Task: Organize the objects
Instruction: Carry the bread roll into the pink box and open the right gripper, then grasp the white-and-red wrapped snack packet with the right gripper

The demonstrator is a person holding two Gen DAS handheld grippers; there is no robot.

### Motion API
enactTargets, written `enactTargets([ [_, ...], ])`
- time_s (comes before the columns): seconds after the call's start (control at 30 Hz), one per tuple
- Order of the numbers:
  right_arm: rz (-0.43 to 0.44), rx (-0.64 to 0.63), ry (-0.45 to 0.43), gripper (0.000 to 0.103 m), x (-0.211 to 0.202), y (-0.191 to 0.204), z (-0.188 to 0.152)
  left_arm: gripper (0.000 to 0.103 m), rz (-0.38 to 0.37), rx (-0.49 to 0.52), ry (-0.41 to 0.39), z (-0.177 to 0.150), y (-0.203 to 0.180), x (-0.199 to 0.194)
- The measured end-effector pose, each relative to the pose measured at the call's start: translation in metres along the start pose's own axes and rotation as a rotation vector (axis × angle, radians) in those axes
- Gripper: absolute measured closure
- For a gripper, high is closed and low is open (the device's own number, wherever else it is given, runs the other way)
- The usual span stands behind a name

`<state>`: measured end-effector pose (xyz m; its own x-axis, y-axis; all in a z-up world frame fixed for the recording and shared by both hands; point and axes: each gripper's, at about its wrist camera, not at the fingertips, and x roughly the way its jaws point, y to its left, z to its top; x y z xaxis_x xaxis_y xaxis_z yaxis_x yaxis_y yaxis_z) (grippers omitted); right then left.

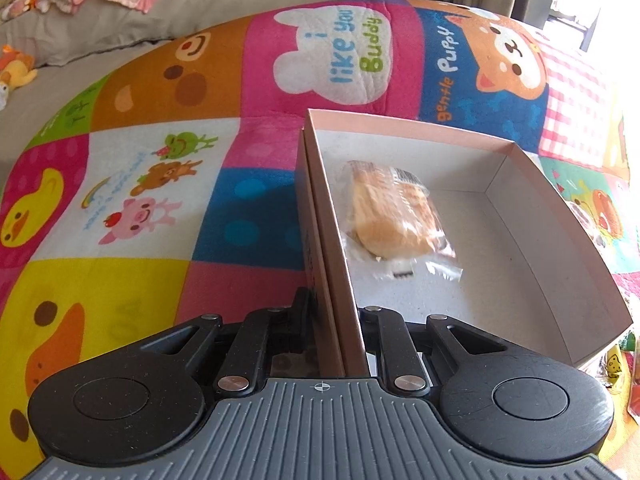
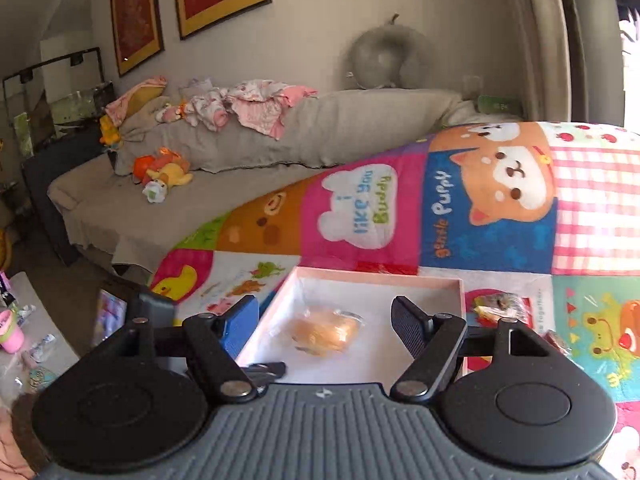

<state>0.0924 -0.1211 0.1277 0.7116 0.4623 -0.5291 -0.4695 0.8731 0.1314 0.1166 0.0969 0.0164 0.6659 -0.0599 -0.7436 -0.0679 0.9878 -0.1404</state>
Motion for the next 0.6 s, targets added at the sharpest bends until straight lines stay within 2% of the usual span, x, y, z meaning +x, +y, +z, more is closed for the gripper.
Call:
enactTargets([
  [0.2, -0.146, 0.096, 0.103, 0.027, 0.035, -0.080, 0.014, 0.085, -0.010, -0.016, -0.002, 0.000, 0.002, 0.000],
  [0.4, -0.199, 0.372, 0.250, 0.021, 0.116, -0.170, 0.032, 0.085, -0.013, -0.012, -0.001, -0.001, 0.002, 0.000],
  [0.5, -0.230, 0.464, 0.310, 0.021, 0.156, -0.194, 0.024, 0.085, -0.013, -0.012, 0.000, -0.001, 0.003, 0.000],
  [0.6, -0.238, 0.501, 0.367, 0.021, 0.184, -0.199, 0.015, 0.085, -0.013, -0.015, 0.003, -0.001, 0.003, 0.000],
])
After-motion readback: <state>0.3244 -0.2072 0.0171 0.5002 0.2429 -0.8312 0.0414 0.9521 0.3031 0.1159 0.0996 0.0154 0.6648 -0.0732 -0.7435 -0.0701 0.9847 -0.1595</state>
